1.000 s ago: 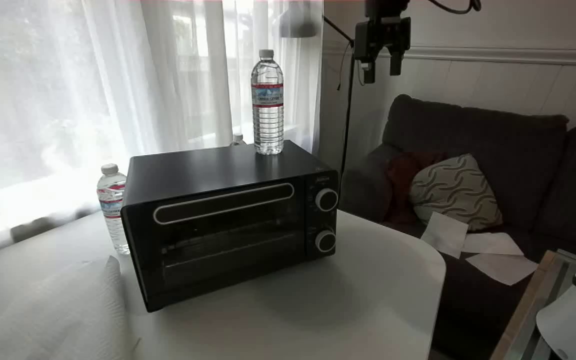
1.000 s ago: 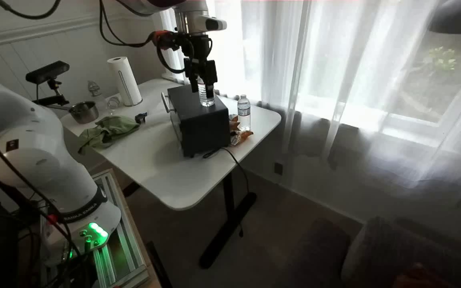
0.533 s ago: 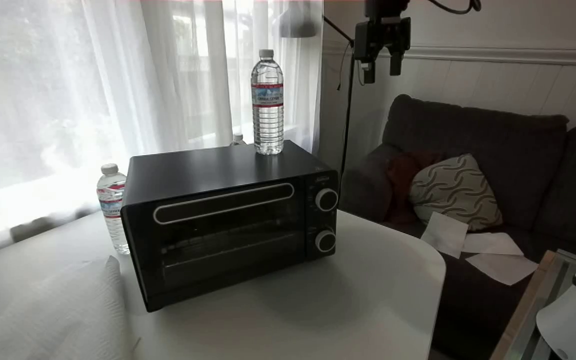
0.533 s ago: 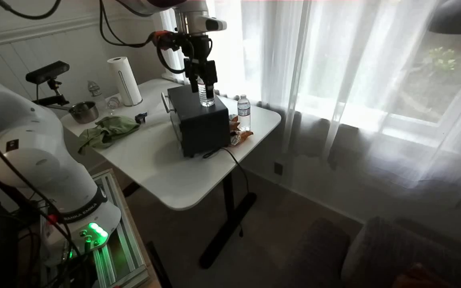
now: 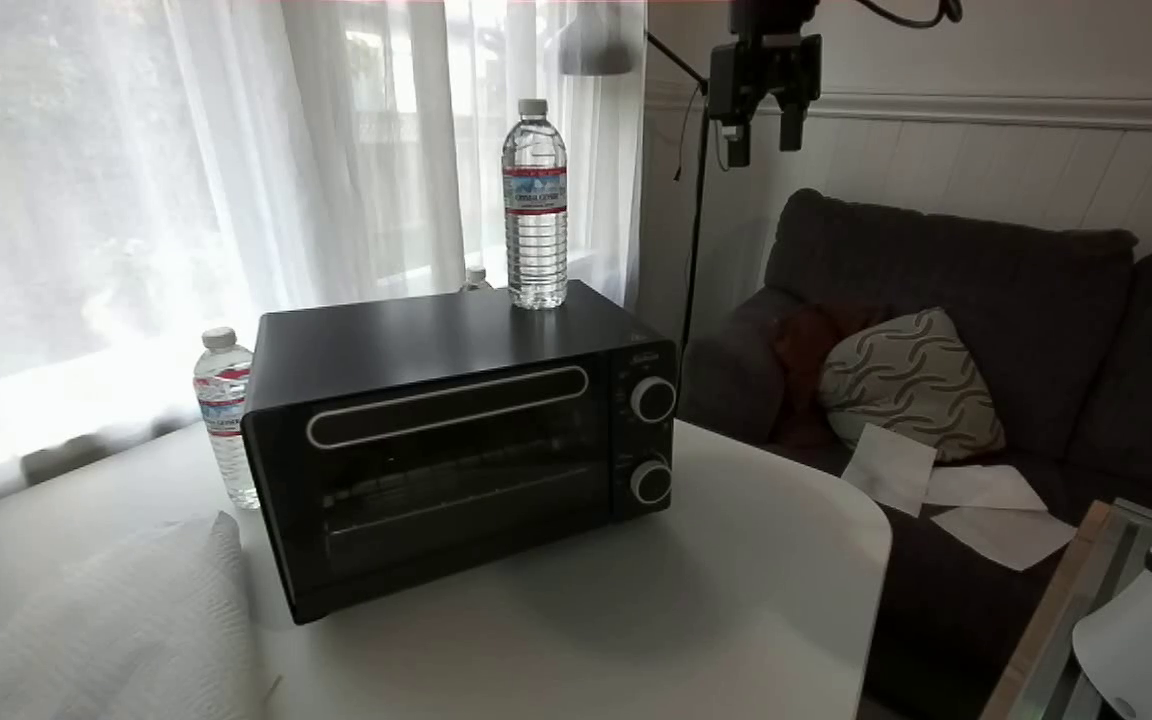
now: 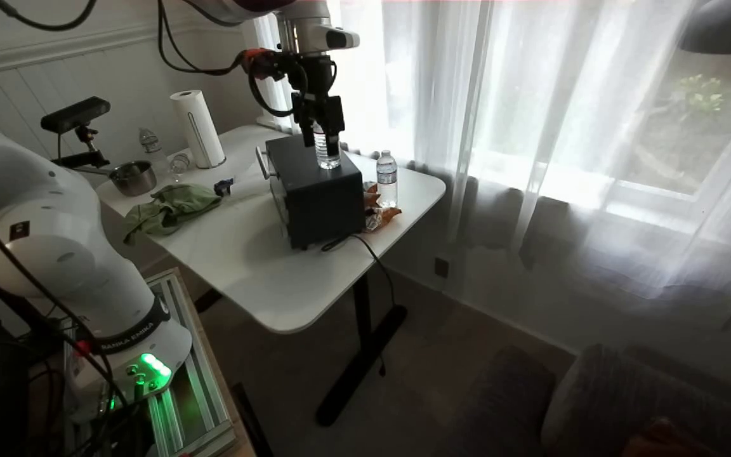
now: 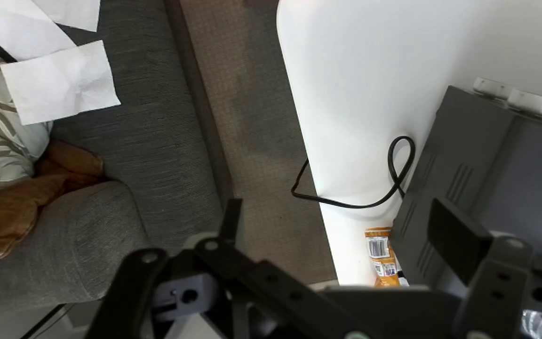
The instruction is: Put the bottle of water on the table
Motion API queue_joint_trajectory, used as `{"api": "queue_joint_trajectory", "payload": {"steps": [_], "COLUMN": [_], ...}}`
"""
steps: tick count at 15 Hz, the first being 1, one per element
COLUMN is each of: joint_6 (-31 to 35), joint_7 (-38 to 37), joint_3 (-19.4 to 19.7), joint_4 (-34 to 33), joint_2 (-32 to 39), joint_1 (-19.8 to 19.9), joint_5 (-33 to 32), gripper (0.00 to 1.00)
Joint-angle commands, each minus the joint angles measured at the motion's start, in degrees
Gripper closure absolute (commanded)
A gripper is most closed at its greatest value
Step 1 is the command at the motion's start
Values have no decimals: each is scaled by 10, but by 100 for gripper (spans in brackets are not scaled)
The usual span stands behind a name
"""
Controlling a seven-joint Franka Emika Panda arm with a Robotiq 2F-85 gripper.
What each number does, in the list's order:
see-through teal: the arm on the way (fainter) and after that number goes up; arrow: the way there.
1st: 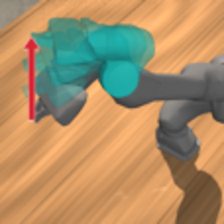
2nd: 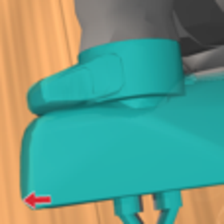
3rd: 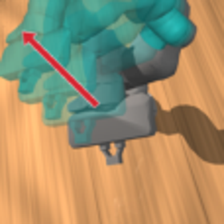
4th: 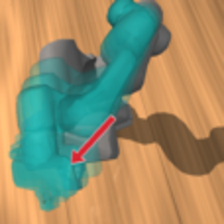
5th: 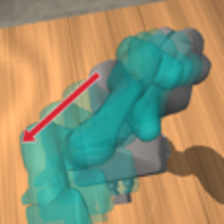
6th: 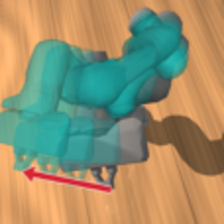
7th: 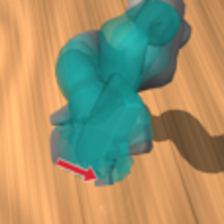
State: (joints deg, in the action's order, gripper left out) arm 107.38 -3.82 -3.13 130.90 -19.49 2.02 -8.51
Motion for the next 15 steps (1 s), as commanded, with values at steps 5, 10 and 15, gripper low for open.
{"api": "queue_joint_trajectory", "payload": {"steps": [5, 10, 15], "joint_6": [-2, -23, -60], "joint_7": [-2, -15, -37], "joint_3": [6, -17, -50], "joint_4": [-1, 1, 2], "joint_2": [0, -6, -8], "joint_1": [-7, -32, -77], "joint_5": [-2, 10, 46], "gripper": [0, 0, 0]}}
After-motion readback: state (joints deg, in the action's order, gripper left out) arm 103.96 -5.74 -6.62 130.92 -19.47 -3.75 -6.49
